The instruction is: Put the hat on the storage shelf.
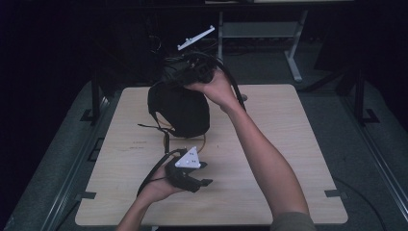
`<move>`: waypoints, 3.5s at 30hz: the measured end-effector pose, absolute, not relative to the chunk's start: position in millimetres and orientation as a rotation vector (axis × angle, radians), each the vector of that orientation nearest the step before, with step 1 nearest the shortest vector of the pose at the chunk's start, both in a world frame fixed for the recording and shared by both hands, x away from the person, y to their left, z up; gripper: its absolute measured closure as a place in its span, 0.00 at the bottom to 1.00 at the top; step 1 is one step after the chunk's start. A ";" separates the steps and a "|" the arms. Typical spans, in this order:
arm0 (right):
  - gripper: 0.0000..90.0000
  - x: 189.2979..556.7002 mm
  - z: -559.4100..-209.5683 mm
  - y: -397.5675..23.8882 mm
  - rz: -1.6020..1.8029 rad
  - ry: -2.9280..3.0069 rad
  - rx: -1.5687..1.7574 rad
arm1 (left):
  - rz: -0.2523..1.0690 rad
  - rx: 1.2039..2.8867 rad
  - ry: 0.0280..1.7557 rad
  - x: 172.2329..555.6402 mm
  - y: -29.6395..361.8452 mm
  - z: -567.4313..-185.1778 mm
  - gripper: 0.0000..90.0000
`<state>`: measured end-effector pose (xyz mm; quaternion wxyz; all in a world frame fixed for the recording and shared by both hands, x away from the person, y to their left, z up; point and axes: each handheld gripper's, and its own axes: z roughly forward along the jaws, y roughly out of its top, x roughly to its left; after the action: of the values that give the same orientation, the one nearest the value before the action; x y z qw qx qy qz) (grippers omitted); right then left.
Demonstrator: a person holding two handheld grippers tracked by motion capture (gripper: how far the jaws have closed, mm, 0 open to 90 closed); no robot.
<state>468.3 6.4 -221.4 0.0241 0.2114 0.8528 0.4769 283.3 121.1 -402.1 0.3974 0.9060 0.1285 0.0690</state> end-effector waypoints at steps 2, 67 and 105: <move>0.49 467.3 -221.4 1.0 1.488 2.618 0.660 | 0.173 2.290 0.338 282.9 121.6 -402.5 0.45; 0.29 419.1 -248.3 -141.8 1.516 2.520 0.862 | 0.210 2.307 0.373 282.7 125.4 -413.5 0.38; 0.25 384.1 -291.1 -199.7 1.496 2.501 0.973 | 0.211 2.305 0.403 283.4 126.5 -416.2 0.36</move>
<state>384.1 -199.7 -291.1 0.0346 0.3163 0.8136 0.4867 283.4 126.5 -416.2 0.3857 0.9051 0.1583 0.0830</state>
